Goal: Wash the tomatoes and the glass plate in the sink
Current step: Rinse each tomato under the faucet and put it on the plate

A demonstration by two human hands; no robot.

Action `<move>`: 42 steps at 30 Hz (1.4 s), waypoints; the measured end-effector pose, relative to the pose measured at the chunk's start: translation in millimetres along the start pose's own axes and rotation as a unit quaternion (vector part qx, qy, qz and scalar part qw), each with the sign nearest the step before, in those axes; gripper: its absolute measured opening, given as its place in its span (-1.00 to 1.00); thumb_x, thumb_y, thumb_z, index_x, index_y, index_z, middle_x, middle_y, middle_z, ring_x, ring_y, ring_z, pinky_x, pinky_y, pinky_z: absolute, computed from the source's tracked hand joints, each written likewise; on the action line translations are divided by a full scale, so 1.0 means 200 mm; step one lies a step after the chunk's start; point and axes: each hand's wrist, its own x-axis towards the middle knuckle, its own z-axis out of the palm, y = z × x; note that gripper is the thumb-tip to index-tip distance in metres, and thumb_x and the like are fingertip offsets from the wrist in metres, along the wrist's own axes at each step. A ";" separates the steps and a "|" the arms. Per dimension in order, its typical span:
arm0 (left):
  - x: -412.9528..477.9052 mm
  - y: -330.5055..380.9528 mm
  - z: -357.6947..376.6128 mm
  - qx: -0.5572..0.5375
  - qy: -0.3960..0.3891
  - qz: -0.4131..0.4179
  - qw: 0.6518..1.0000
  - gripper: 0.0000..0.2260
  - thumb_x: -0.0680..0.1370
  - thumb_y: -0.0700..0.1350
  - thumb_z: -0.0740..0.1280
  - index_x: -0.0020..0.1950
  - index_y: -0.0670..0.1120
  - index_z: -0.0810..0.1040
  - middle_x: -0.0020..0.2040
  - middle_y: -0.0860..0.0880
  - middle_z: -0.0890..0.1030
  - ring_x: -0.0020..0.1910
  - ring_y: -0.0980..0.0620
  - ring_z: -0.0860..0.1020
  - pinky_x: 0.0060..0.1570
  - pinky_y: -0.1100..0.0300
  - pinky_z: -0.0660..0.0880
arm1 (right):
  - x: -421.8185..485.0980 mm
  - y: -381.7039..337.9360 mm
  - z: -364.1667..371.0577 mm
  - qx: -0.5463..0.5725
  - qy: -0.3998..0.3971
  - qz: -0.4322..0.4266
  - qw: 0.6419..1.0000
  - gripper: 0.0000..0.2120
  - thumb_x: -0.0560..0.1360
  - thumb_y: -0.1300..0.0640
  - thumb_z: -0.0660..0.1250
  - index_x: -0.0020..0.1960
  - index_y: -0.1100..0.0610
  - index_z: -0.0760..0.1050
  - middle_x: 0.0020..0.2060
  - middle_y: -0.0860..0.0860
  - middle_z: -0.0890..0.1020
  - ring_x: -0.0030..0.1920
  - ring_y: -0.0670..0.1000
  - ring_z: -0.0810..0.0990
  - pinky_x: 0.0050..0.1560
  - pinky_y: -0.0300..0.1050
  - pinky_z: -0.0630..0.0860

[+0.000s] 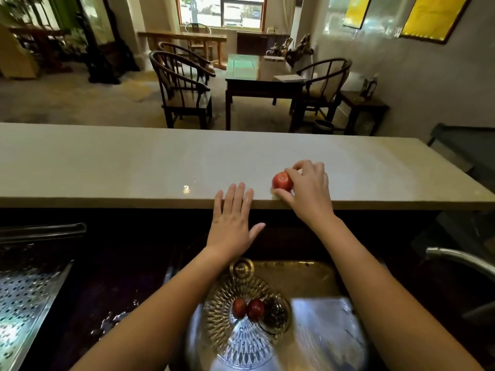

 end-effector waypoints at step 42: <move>-0.09 1.25 -0.04 -0.817 -0.377 -0.195 0.390 -0.75 0.63 -0.17 0.11 0.26 -0.21 0.44 0.26 -0.27 0.46 0.18 -0.13 0.49 0.03 0.05 0.58 | -1.02 0.61 -0.13 0.500 0.109 0.415 0.752 -0.71 0.63 0.03 0.01 0.18 -0.18 0.47 0.07 -0.22 0.55 0.00 -0.36 0.57 -0.13 -0.48 0.48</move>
